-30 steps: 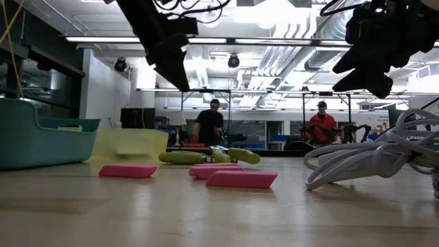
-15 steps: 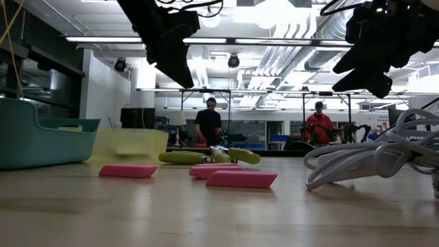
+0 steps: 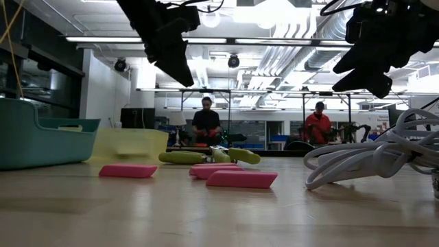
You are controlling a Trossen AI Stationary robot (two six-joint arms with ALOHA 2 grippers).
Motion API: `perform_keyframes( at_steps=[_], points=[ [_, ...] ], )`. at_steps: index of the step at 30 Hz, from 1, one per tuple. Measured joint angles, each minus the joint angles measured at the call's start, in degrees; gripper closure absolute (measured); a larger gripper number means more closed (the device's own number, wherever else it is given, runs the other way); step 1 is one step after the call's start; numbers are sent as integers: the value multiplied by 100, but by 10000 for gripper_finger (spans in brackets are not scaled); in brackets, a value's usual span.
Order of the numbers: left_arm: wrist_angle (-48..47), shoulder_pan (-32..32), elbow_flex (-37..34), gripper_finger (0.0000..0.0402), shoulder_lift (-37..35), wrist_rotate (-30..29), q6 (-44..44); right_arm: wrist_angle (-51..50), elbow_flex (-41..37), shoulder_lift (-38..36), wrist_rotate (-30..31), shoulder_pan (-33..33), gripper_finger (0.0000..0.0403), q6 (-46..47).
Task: Pick & Place School Supplies
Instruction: Put the right green puncher into the green bin
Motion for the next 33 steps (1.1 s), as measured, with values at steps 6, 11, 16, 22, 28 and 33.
perform_keyframes(
  at_steps=[6,11,16,22,28,33],
  points=[
    [0,2,0,275,0,-2,-3,0,0,0,-11,0,213,0],
    [-23,0,0,275,0,-2,-6,0,0,0,-104,0,213,0],
    [-29,-28,0,275,0,327,-49,0,0,0,-177,0,213,2],
    [-33,-160,0,275,0,455,-246,0,0,0,-181,0,213,-114],
    [14,-336,0,275,44,464,-307,0,0,0,-231,0,213,-170],
    [57,-424,-7,275,147,571,-318,16,0,0,-293,0,213,-170]
  ],
)
